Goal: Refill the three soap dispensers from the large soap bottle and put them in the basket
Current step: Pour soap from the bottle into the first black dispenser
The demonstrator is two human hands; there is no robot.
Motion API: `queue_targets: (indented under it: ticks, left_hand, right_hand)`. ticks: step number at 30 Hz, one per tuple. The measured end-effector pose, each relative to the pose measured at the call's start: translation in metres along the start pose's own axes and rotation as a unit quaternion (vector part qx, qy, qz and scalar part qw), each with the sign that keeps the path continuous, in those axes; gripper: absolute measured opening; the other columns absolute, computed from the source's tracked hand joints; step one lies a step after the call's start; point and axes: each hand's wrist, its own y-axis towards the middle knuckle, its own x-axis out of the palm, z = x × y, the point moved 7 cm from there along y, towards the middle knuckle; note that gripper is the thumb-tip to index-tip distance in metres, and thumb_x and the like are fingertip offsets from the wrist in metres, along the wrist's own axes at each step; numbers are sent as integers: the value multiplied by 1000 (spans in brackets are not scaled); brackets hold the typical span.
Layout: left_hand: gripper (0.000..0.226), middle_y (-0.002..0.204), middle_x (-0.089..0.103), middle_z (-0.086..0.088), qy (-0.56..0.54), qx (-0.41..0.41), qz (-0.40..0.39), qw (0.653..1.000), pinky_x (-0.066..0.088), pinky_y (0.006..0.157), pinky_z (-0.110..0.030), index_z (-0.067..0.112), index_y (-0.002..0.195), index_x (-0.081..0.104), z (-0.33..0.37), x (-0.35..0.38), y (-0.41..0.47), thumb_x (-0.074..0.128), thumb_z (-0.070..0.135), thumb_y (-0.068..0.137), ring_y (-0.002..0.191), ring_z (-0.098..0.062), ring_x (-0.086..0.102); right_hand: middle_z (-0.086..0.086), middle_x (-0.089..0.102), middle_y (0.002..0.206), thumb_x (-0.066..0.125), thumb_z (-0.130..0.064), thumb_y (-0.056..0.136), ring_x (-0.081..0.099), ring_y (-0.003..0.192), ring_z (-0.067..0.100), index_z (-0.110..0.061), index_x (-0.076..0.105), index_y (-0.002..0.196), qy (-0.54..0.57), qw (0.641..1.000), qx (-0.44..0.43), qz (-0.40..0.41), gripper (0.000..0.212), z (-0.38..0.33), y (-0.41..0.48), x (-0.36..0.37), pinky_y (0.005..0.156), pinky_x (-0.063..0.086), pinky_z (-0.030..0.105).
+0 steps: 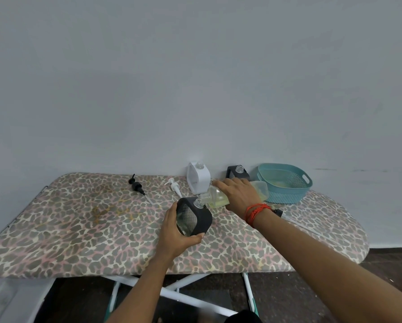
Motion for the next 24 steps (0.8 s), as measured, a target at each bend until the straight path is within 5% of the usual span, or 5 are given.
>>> queue_targets:
  ticks: [24]
  left_hand:
    - [130, 159, 35, 1, -2, -5, -5, 1000, 38, 116, -43, 20, 160, 24, 0, -1, 0, 95, 53, 55, 145, -19, 36]
  right_hand:
    - [1, 60, 127, 80, -18, 71, 58, 113, 29, -29, 42, 140, -3, 1000, 0, -6, 80, -2, 0, 0, 96, 44, 42]
